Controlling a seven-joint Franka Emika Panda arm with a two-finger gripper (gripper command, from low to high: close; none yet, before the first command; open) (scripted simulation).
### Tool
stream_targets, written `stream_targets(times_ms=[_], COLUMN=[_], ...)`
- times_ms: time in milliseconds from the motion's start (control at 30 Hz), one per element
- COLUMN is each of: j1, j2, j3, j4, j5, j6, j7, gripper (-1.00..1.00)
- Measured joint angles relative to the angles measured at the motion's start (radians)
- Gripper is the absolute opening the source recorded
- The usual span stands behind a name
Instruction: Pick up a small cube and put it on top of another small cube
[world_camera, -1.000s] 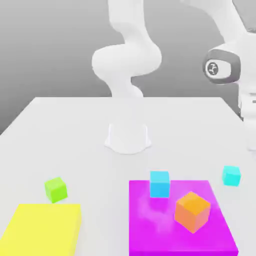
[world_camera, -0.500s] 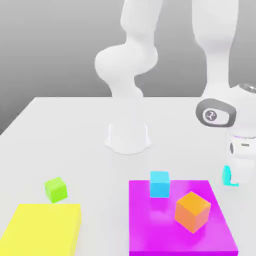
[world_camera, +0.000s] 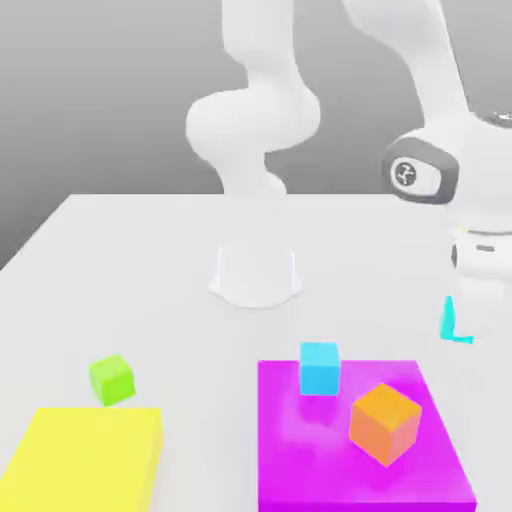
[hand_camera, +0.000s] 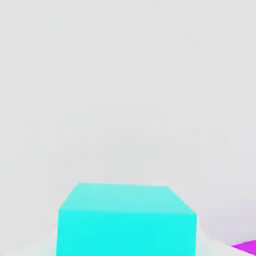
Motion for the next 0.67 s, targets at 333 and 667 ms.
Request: stream_targets(times_ms=[333,667], j1=[-0.214,-0.235], j2=[-0.267,-0.12], j3=[-0.21,-0.251], j4=[-0.027,-0.07], j5=[-0.077,-0.078], j6=[-0.239,-0.05], j7=[-0.203,-0.238], gripper=[-1.0,1.0])
